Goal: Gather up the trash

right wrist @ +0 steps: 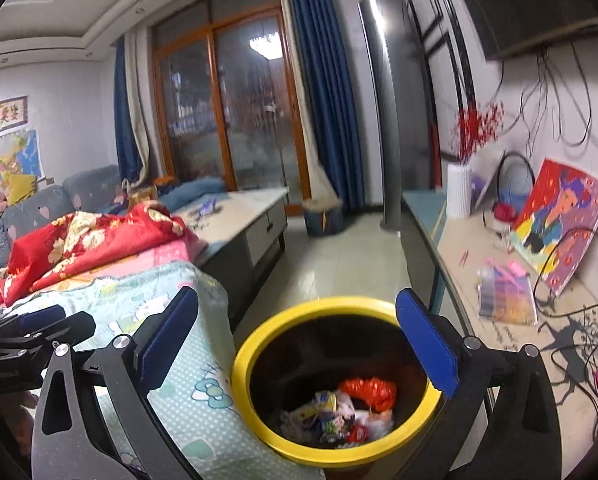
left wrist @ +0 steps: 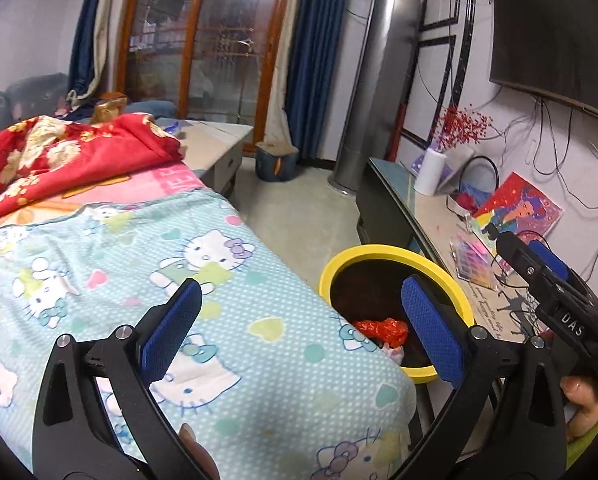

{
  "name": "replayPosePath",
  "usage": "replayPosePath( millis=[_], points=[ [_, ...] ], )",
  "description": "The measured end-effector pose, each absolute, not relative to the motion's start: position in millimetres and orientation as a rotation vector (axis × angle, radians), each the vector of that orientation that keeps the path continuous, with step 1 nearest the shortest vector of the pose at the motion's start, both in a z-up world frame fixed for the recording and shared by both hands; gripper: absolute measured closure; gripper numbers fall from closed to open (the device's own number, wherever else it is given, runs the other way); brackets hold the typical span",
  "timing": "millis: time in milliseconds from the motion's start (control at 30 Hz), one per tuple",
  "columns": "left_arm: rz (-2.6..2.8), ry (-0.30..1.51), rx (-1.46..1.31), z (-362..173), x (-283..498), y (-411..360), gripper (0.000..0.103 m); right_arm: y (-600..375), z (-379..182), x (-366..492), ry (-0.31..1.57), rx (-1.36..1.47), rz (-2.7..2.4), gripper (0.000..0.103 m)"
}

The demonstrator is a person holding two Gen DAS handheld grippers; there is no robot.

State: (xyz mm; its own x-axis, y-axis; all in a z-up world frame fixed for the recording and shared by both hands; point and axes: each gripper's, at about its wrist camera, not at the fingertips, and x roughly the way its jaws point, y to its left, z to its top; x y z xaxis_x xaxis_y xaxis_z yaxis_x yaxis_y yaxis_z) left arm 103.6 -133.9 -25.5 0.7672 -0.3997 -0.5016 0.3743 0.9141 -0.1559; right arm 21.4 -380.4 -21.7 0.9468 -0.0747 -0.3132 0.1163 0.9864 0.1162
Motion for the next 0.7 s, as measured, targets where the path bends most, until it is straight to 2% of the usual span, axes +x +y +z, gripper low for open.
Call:
replayPosePath(
  millis=[400,700],
  points=[
    [-0.393,0.476,-0.047,-24.9,77.6,-107.1,0.011,-356.3,-20.3,-10.8,0.119,0.085,-0.117,0.007],
    [-0.377,0.447,-0.057,-24.3,70.8,-99.0,0.011,-349.1,-21.6,-11.7,0.117,0.064,-0.126,0.007]
  ],
)
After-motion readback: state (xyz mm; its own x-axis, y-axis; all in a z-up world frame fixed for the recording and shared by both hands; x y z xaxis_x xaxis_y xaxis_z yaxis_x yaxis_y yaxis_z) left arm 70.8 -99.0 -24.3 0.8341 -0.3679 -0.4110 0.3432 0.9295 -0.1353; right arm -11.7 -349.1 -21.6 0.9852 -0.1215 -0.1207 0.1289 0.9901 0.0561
